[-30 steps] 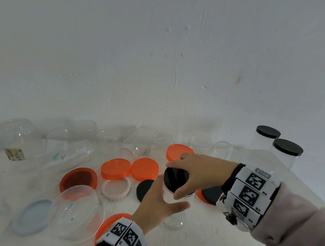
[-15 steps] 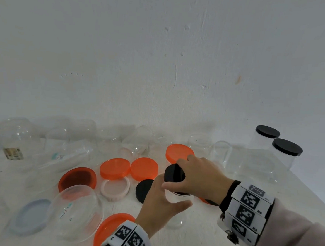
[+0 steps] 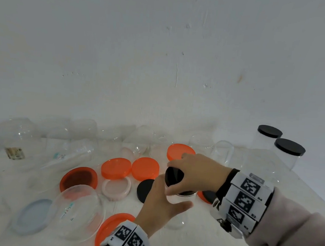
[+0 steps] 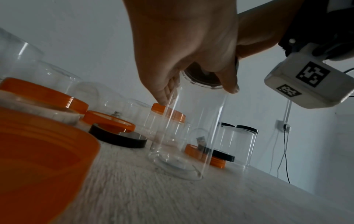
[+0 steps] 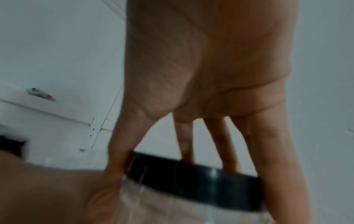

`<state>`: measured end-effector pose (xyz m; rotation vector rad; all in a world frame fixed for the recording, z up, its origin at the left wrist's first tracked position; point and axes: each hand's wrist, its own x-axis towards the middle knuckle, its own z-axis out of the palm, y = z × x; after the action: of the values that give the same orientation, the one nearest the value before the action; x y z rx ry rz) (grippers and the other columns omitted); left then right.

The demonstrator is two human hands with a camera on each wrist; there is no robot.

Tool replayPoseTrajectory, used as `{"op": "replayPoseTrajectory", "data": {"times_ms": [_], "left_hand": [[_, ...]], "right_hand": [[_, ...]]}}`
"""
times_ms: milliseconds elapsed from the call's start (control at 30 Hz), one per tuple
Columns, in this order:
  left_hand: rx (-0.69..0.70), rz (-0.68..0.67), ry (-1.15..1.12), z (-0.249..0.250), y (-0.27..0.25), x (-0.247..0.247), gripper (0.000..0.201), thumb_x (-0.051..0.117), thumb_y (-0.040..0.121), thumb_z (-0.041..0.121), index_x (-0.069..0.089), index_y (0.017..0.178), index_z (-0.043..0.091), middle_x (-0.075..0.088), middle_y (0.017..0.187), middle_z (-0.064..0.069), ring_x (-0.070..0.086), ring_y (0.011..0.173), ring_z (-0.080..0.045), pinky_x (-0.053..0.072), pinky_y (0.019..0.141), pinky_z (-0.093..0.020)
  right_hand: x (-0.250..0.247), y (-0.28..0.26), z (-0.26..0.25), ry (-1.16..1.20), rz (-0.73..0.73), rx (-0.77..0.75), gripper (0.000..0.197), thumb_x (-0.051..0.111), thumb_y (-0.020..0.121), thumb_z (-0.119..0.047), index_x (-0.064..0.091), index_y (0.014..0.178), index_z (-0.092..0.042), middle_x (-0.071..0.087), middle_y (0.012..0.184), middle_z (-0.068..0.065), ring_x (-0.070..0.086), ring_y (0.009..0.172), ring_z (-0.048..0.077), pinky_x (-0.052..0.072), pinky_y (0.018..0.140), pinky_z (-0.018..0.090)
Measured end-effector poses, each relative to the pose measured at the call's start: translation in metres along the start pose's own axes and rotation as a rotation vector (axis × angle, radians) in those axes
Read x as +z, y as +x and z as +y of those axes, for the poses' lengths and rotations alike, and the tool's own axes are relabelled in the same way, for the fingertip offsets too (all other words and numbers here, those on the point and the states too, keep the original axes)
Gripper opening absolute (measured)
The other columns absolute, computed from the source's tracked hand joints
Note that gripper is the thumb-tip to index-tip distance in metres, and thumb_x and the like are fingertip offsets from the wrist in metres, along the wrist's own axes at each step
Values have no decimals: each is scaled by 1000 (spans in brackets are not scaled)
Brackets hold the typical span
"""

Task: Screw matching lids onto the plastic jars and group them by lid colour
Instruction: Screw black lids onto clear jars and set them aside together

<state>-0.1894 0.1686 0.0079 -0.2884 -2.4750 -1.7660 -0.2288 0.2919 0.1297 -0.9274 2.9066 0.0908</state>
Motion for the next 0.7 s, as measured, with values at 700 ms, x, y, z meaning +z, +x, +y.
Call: {"op": "replayPoseTrajectory", "data": {"times_ms": [700], "left_hand": [[-14, 5, 21, 0, -1, 0, 80, 82, 68, 47, 39, 133, 31, 48, 126, 15, 48, 117, 2, 42, 103, -26]], "right_hand": [[2, 0, -3, -34, 16, 61, 68, 46, 79, -78, 55, 112, -19, 46, 80, -6, 42, 66, 6, 36, 57, 23]]}}
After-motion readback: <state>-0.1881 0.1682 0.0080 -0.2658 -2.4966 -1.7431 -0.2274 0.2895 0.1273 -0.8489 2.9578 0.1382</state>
